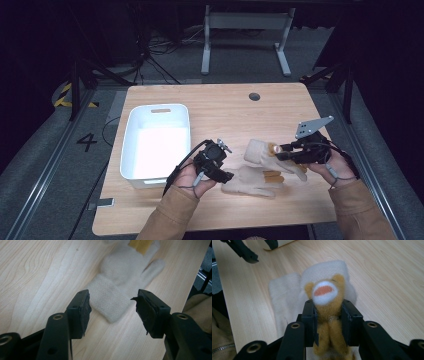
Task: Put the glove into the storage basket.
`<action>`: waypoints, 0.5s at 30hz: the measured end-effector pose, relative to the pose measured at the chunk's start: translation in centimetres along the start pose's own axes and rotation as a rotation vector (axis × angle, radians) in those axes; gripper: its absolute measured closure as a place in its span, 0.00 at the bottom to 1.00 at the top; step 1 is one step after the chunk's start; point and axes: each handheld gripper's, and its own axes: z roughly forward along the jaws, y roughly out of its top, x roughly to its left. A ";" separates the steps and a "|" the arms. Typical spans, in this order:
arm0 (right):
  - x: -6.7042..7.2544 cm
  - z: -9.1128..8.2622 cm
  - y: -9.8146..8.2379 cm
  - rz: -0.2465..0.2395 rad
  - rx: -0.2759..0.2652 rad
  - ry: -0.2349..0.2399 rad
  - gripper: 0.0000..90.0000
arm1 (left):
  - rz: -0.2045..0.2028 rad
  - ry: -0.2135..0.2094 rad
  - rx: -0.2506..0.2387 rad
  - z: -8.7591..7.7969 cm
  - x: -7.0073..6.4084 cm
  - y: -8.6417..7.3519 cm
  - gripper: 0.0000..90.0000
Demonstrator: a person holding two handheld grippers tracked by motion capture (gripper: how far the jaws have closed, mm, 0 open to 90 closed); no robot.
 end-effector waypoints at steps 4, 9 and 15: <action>0.3 0.5 0.1 -0.025 0.009 0.027 0.76 | 0.005 -0.007 -0.002 0.0 0.0 0.0 0.50; 0.9 1.2 0.3 -0.063 0.019 0.060 0.75 | 0.005 -0.008 -0.005 -0.1 0.0 0.0 0.50; 1.4 2.1 0.3 -0.097 0.035 0.093 0.75 | 0.001 -0.001 -0.005 -0.1 0.0 0.0 0.50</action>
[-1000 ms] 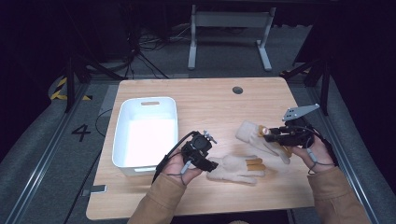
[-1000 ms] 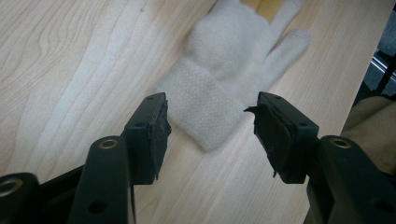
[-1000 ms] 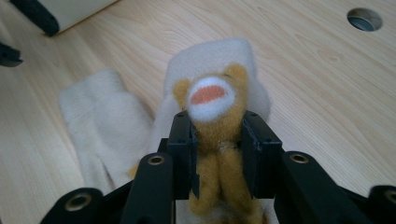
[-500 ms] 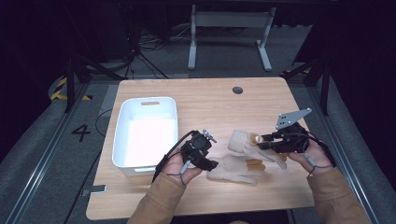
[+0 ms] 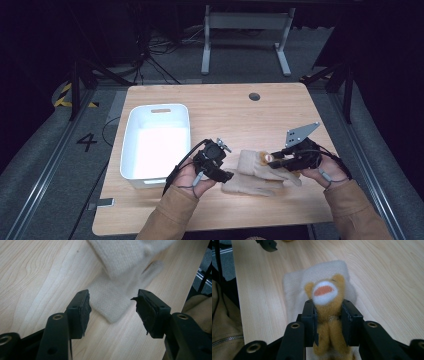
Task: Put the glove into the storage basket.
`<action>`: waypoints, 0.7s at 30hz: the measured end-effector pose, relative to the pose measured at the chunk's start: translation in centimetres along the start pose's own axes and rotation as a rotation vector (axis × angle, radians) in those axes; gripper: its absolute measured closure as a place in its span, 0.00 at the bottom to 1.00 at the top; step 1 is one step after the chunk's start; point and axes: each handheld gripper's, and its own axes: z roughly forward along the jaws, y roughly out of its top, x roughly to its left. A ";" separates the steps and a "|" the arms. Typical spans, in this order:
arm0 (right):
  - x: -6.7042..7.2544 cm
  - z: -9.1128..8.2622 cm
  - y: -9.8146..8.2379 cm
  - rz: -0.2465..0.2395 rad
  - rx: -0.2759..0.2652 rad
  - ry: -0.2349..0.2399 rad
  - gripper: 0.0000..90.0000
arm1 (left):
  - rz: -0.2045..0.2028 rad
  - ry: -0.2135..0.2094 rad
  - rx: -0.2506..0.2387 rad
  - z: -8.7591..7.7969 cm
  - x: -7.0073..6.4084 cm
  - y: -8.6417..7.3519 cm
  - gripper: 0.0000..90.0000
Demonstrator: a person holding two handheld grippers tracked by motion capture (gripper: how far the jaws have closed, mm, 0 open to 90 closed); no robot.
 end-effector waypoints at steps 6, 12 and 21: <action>0.5 1.3 0.2 -0.036 0.014 0.041 0.75 | 0.000 0.002 -0.001 0.0 0.0 0.0 0.50; 1.0 2.4 0.4 -0.065 0.003 0.088 0.75 | 0.001 0.002 0.001 0.1 0.0 0.0 0.50; 1.2 4.6 0.2 -0.076 0.017 0.117 0.74 | 0.006 -0.002 0.010 0.3 -0.1 0.0 0.50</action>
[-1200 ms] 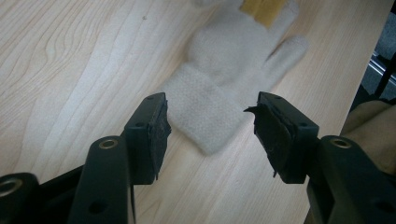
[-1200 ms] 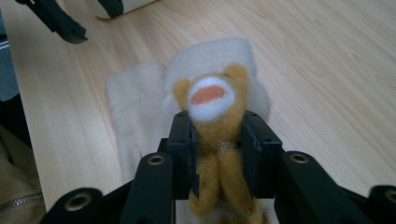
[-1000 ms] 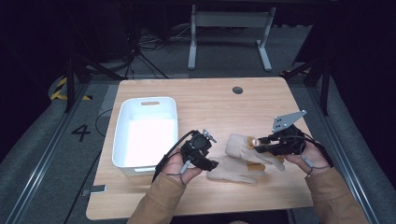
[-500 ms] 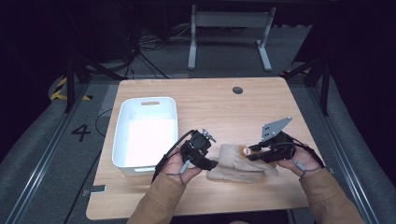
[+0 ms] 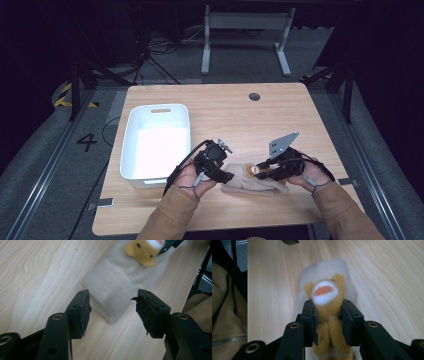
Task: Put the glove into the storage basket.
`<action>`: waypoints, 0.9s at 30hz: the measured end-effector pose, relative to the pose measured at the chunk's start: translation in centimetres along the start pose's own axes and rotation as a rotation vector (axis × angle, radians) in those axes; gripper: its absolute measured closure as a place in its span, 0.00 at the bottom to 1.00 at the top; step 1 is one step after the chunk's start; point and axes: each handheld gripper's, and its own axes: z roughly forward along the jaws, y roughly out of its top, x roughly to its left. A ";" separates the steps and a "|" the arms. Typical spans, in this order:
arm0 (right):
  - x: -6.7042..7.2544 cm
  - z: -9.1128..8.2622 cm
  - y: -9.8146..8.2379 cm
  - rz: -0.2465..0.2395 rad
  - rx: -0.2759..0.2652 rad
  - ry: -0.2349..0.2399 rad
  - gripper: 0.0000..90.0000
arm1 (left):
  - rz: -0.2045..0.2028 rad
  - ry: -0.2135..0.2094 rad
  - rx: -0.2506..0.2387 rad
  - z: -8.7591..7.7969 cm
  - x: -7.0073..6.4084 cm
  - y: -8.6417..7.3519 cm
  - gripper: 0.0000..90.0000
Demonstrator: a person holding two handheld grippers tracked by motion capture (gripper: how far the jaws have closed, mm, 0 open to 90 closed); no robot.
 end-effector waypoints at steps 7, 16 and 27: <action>-0.3 0.9 -0.4 -0.006 0.019 0.031 0.74 | 0.000 0.000 0.001 0.1 0.0 0.0 0.50; -0.2 1.5 -0.7 -0.007 0.030 -0.027 0.52 | 0.006 0.000 0.010 0.3 0.0 0.1 0.49; -0.4 -2.3 -0.9 0.097 -0.135 -0.151 0.50 | 0.031 0.012 -0.019 0.5 -0.1 0.4 0.40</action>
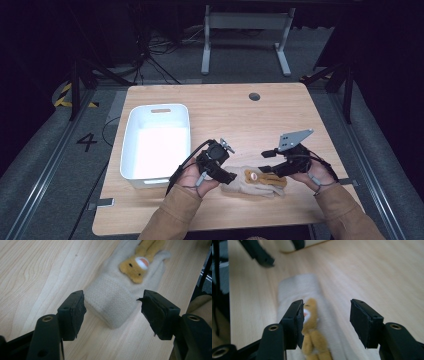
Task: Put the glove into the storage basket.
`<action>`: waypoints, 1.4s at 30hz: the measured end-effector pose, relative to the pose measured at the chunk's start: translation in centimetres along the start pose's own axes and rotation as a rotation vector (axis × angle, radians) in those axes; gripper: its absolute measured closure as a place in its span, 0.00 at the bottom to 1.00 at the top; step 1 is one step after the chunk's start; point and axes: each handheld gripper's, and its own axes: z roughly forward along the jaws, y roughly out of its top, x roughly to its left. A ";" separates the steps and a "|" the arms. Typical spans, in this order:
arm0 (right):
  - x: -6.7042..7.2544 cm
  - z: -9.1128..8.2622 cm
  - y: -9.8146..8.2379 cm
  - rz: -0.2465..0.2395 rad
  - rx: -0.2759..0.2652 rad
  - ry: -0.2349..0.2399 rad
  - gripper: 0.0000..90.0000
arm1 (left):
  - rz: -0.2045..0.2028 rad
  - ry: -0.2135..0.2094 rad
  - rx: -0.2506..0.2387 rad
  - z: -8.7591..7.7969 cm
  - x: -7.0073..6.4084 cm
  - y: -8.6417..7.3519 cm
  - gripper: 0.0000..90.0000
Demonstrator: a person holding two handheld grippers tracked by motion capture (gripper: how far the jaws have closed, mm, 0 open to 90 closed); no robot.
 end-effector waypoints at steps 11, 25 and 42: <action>-2.1 -4.8 -1.2 0.228 -0.205 -0.302 0.38 | -0.013 0.005 -0.062 0.2 -0.1 0.3 0.37; -3.3 -5.2 -3.1 0.352 -0.217 -0.514 0.37 | -0.029 0.003 -0.081 0.9 0.0 0.3 0.28; -5.5 -4.7 -5.2 0.577 -0.318 -0.470 0.02 | -0.032 0.012 -0.089 1.5 0.0 0.3 0.24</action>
